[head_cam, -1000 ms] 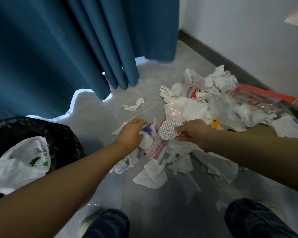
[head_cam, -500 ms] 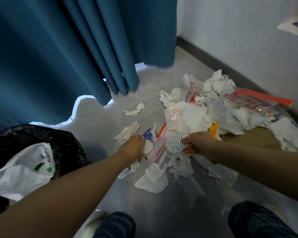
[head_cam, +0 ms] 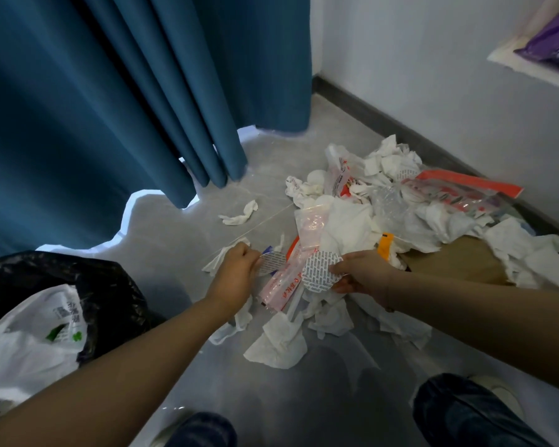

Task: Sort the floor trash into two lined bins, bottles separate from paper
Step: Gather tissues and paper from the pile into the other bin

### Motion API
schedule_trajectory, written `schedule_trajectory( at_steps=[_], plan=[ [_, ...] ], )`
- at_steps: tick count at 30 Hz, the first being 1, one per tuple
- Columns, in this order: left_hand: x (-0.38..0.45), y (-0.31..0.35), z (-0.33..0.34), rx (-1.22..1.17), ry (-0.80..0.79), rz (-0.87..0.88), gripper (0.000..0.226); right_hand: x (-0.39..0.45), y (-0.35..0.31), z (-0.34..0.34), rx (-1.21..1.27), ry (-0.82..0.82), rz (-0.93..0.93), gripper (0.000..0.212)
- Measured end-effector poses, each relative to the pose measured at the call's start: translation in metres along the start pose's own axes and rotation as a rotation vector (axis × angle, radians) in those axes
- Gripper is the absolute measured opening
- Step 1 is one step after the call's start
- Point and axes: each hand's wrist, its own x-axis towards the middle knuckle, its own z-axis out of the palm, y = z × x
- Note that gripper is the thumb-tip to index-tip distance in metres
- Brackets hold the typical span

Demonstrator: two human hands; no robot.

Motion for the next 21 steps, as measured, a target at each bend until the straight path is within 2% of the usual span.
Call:
schedule_trajectory(
  at_steps=[3, 6, 8, 13, 19, 21],
  plan=[
    [0.002, 0.022, 0.0, -0.289, -0.094, -0.034, 0.016, -0.001, 0.002, -0.004, -0.093, -0.014, -0.105, 0.015],
    [0.0, 0.045, 0.001, -0.615, -0.184, -0.17, 0.01, -0.004, 0.005, -0.006, -0.089, -0.064, -0.153, 0.02],
    [0.001, 0.053, 0.005, -0.629, -0.194, -0.194, 0.015, -0.006, 0.007, -0.007, -0.013, -0.083, -0.162, 0.019],
    [0.004, 0.059, 0.002, -0.71, -0.153, -0.271, 0.015, -0.002, 0.011, -0.01, 0.034, 0.019, -0.228, 0.027],
    [-0.003, 0.069, 0.0, -0.906, -0.263, -0.358, 0.014, -0.006, 0.009, -0.009, -0.012, -0.112, -0.192, 0.022],
    [-0.005, 0.072, 0.001, -0.926, -0.278, -0.362, 0.015, -0.006, 0.008, -0.009, -0.017, -0.109, -0.186, 0.021]
  ],
)
